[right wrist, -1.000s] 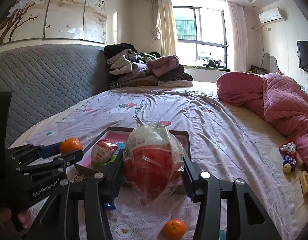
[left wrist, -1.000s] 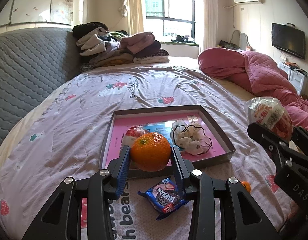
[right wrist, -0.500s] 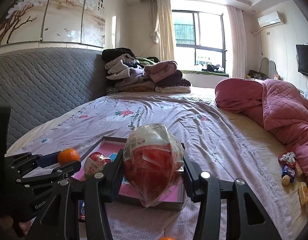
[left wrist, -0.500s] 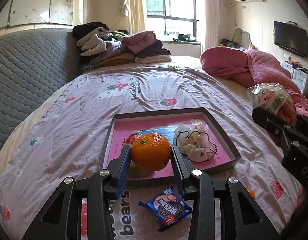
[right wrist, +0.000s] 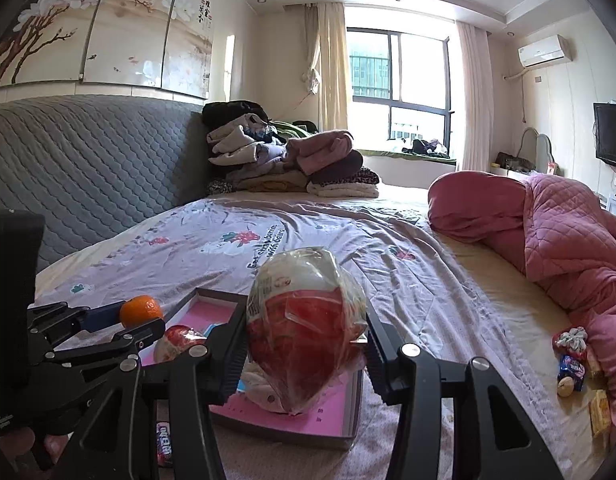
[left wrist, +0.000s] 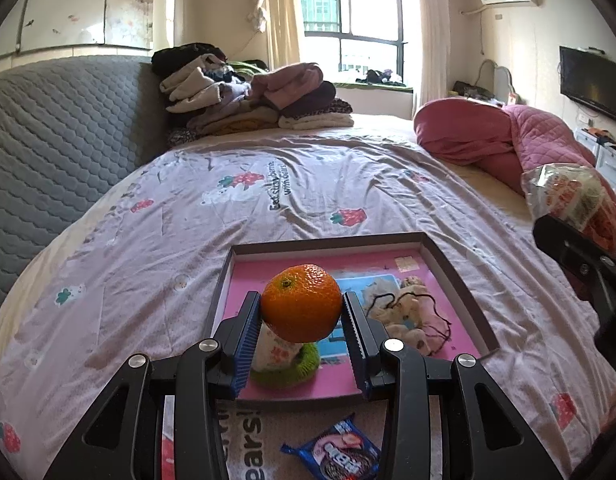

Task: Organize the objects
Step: 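Carry the orange and candy egg over the pink book box with both tools, then lower the orange into the box with the left tool while the right tool lowers the candy egg, then open both tools to release the orange and candy egg in the box, then withdraw both open tools and move toward the Oreo pack and second orange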

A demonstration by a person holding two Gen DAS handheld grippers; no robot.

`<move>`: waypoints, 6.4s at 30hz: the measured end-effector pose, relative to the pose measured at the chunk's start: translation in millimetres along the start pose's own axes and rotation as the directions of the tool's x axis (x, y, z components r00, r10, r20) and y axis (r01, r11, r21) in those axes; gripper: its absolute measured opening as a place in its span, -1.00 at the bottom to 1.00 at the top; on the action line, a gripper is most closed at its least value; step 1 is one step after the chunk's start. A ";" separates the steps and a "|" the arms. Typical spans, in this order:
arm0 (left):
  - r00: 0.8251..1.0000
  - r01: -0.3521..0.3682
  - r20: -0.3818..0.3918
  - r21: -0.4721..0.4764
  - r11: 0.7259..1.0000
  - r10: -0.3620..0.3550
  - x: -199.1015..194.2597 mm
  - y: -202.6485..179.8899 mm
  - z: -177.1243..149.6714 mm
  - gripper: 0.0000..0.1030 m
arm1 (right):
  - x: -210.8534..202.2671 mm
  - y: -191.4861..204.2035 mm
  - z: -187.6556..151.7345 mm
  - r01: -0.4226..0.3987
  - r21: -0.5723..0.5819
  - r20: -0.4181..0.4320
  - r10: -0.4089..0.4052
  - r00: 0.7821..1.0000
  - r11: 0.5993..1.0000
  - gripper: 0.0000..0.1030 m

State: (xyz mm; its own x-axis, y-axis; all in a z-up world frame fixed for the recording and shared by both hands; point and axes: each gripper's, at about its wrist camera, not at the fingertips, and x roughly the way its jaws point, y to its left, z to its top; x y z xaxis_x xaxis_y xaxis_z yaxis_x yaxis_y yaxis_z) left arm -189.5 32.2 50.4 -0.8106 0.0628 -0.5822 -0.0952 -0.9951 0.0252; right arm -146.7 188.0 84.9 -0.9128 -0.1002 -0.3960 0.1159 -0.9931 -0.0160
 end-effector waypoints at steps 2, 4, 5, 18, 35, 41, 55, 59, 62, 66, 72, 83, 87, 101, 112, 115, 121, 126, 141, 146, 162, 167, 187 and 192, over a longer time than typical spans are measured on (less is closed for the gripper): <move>1.000 -0.010 -0.007 -0.004 1.000 0.010 7.0 1.5 2.3 -0.20 | 5.6 -2.2 0.3 -0.002 0.006 -0.011 0.002 1.000 1.000 -0.01; 1.000 -0.010 -0.020 -0.010 1.000 0.010 15.0 3.1 3.5 -0.20 | 12.1 -5.2 -0.6 -0.007 0.011 -0.025 0.007 1.000 1.000 -0.01; 1.000 -0.010 -0.029 -0.018 1.000 0.010 19.8 4.1 3.5 -0.20 | 16.1 -6.1 -1.1 -0.004 0.009 -0.035 0.004 0.999 1.000 -0.01; 0.991 0.023 -0.128 -0.049 0.999 -0.029 68.4 -1.4 -1.9 -0.20 | 65.9 -24.2 -20.1 -0.047 0.052 -0.183 0.055 0.982 0.998 -0.01; 0.985 0.035 -0.171 0.028 0.999 -0.030 85.6 -25.4 -15.1 -0.20 | 94.6 -18.5 -52.4 -0.035 0.004 -0.307 0.035 0.951 0.999 -0.01; 0.983 0.052 -0.177 0.058 0.997 -0.041 88.0 -36.8 -20.7 -0.20 | 96.8 -20.1 -55.1 -0.026 -0.001 -0.320 0.025 0.947 1.000 -0.01; 0.971 0.079 -0.234 0.081 0.994 -0.058 102.4 -50.3 -37.5 -0.20 | 109.0 -16.5 -68.3 -0.032 -0.041 -0.382 0.014 0.924 0.999 -0.01; 0.968 0.083 -0.245 0.083 0.993 -0.060 105.4 -51.1 -41.4 -0.20 | 112.2 -16.8 -72.5 -0.031 -0.045 -0.391 0.011 0.920 0.998 -0.01; 0.964 0.088 -0.257 0.084 0.993 -0.064 107.5 -50.8 -44.1 -0.20 | 113.8 -17.2 -74.4 -0.033 -0.051 -0.394 0.010 0.919 0.998 -0.01; 0.962 0.094 -0.264 0.089 0.992 -0.068 108.8 -51.3 -46.1 -0.20 | 116.2 -14.6 -77.0 -0.024 -0.101 -0.393 -0.018 0.919 0.995 -0.01; 0.961 0.104 -0.266 0.087 0.991 -0.078 109.7 -50.0 -46.5 -0.20 | 121.2 -16.3 -83.3 -0.015 -0.102 -0.408 -0.028 0.912 0.995 -0.01; 0.963 0.111 -0.257 0.089 0.990 -0.084 109.5 -48.1 -47.7 -0.19 | 125.0 -11.7 -88.2 -0.017 -0.146 -0.408 -0.045 0.912 0.989 -0.01; 0.962 0.114 -0.259 0.084 0.990 -0.088 109.3 -48.3 -48.1 -0.19 | 125.3 -11.8 -88.4 -0.019 -0.146 -0.410 -0.043 0.911 0.989 -0.02; 0.953 0.137 -0.278 0.045 0.990 -0.119 106.9 -42.5 -47.5 -0.14 | 120.4 -11.3 -87.5 -0.031 -0.151 -0.431 -0.037 0.902 0.988 0.01; 0.951 0.143 -0.282 0.035 0.989 -0.127 103.4 -40.9 -48.4 -0.06 | 116.4 -11.4 -87.7 -0.038 -0.145 -0.438 -0.029 0.899 0.989 0.04; 0.953 0.134 -0.277 0.023 0.991 -0.123 100.4 -38.8 -49.0 0.02 | 114.1 -13.4 -87.1 -0.045 -0.135 -0.439 -0.019 0.898 0.990 0.04; 0.954 0.138 -0.269 0.012 0.990 -0.129 93.2 -35.2 -49.5 0.10 | 109.5 -16.4 -85.9 -0.057 -0.113 -0.437 0.002 0.900 0.992 0.04; 0.953 0.133 -0.275 0.007 0.991 -0.126 88.5 -32.8 -50.0 0.12 | 104.7 -17.7 -85.9 -0.068 -0.102 -0.435 0.017 0.900 0.992 0.05; 0.969 0.113 -0.220 0.007 0.994 -0.109 52.7 -23.5 -51.3 0.13 | 91.3 -24.5 -83.7 -0.061 -0.079 -0.424 0.022 0.905 0.995 0.22; 0.971 0.116 -0.208 -0.007 0.993 -0.115 43.4 -19.9 -52.8 0.13 | 89.2 -26.2 -83.5 -0.059 -0.073 -0.422 0.023 0.907 0.996 0.23; 0.982 0.117 -0.150 -0.016 0.993 -0.118 9.5 -18.0 -48.4 0.13 | 61.5 -29.9 -63.7 -0.061 -0.056 -0.346 0.038 0.938 0.997 0.23; 0.984 0.115 -0.132 -0.031 0.993 -0.118 -1.5 -14.2 -44.1 0.13 | 48.8 -29.9 -52.1 -0.063 -0.046 -0.293 0.047 0.955 0.997 0.23; 0.991 0.108 -0.078 -0.046 0.993 -0.111 -39.6 -12.6 -42.4 0.24 | 9.1 -18.4 -38.9 -0.092 -0.029 -0.195 0.084 0.977 0.995 0.33; 0.991 0.105 -0.078 -0.041 0.994 -0.108 -46.3 -12.6 -44.9 0.24 | -1.3 -13.6 -38.2 -0.089 -0.044 -0.166 0.080 0.983 0.995 0.33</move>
State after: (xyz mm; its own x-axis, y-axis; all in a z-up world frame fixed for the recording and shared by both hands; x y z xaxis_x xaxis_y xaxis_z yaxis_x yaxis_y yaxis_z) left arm -124.8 38.4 40.6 -0.7483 0.1638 -0.6428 -0.1558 -0.9853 -0.0697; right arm -132.1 203.9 50.5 -0.8226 -0.1679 -0.5432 0.2136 -0.9767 -0.0215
